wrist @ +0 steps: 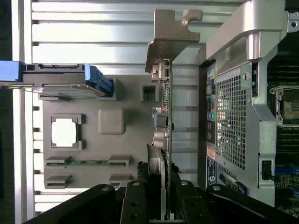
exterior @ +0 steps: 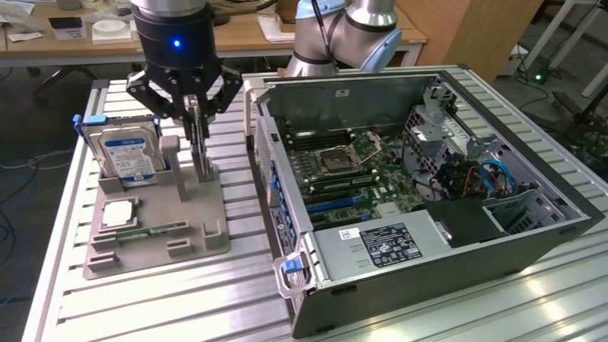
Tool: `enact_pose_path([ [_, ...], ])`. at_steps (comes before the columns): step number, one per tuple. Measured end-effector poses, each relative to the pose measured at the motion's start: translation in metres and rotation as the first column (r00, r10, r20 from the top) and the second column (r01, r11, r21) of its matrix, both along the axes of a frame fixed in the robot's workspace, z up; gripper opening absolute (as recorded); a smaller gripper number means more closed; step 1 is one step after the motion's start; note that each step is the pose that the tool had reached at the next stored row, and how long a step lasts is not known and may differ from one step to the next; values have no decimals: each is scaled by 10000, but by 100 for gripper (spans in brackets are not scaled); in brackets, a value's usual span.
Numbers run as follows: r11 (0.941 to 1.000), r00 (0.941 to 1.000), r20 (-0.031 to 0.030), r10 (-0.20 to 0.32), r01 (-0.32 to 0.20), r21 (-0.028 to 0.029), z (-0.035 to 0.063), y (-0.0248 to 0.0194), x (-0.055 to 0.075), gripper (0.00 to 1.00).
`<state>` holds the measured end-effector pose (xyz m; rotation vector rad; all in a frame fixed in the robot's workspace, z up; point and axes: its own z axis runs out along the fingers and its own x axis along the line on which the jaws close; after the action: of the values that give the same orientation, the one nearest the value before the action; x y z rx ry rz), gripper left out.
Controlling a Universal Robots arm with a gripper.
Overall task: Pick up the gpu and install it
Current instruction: 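Pick up the gpu and move the gpu toward the slot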
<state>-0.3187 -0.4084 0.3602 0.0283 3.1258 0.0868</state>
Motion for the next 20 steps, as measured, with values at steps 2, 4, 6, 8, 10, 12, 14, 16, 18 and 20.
enact_pose_path([
  [2,10000,10000,1,0,0,7,38,0,0,27],
  [4,10000,10000,-1,0,0,13,79,0,0,27],
  [6,10000,10000,0,0,0,20,117,0,0,27],
  [8,10000,10000,0,0,0,24,153,0,0,27],
  [10,10000,10000,1,0,0,27,191,0,0,27],
  [12,10000,10000,-1,0,0,28,232,0,0,27],
  [14,10000,10000,-1,0,0,31,272,0,0,27],
  [16,10000,10000,-1,0,0,33,311,0,0,27],
  [18,10000,10000,1,0,0,37,351,0,0,27],
  [20,10000,10000,0,0,0,39,391,0,0,27],
])
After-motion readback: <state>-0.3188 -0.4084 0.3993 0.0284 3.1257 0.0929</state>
